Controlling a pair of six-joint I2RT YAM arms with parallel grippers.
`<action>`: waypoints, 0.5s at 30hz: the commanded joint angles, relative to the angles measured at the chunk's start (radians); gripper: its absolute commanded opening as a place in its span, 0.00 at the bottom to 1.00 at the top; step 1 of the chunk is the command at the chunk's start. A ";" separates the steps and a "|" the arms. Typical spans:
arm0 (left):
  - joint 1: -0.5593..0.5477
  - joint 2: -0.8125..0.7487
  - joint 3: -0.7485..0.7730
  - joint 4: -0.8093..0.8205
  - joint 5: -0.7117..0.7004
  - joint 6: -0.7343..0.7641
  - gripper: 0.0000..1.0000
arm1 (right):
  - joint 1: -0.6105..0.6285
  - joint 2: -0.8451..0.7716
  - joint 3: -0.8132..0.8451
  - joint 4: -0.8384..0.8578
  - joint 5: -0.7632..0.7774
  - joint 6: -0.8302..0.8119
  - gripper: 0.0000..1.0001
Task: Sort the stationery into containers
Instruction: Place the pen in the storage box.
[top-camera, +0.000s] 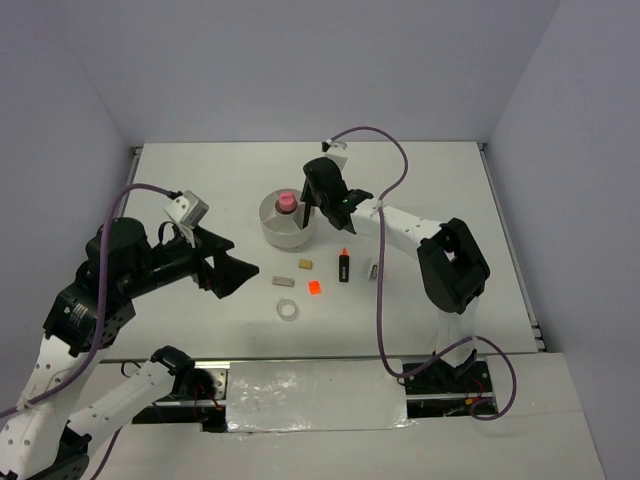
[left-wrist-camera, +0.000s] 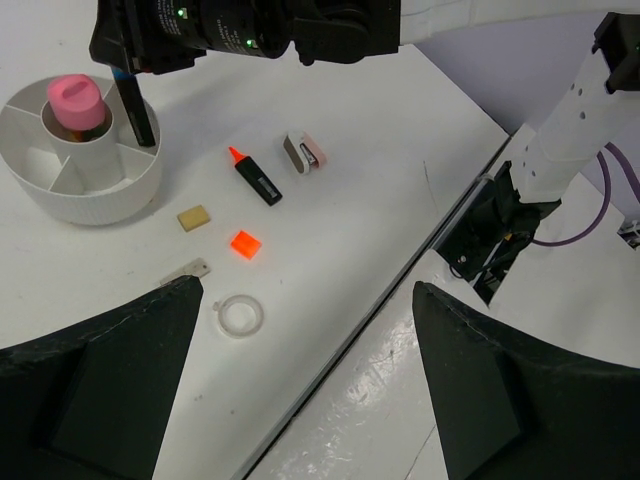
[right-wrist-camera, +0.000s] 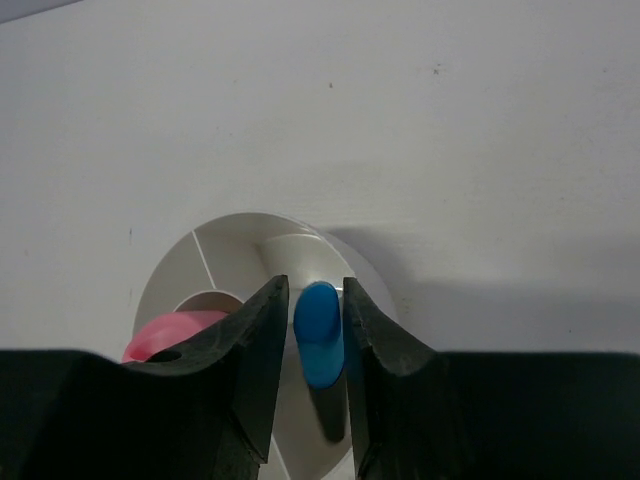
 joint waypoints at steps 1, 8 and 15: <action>0.003 -0.019 0.040 0.040 0.032 -0.001 0.99 | 0.011 -0.004 -0.014 0.027 0.008 0.016 0.37; 0.003 -0.038 0.026 0.035 0.038 -0.007 0.99 | 0.011 -0.030 -0.034 0.016 0.006 0.040 0.43; 0.003 0.006 0.028 0.054 -0.008 -0.037 0.99 | 0.011 -0.189 -0.018 -0.023 0.038 0.008 0.76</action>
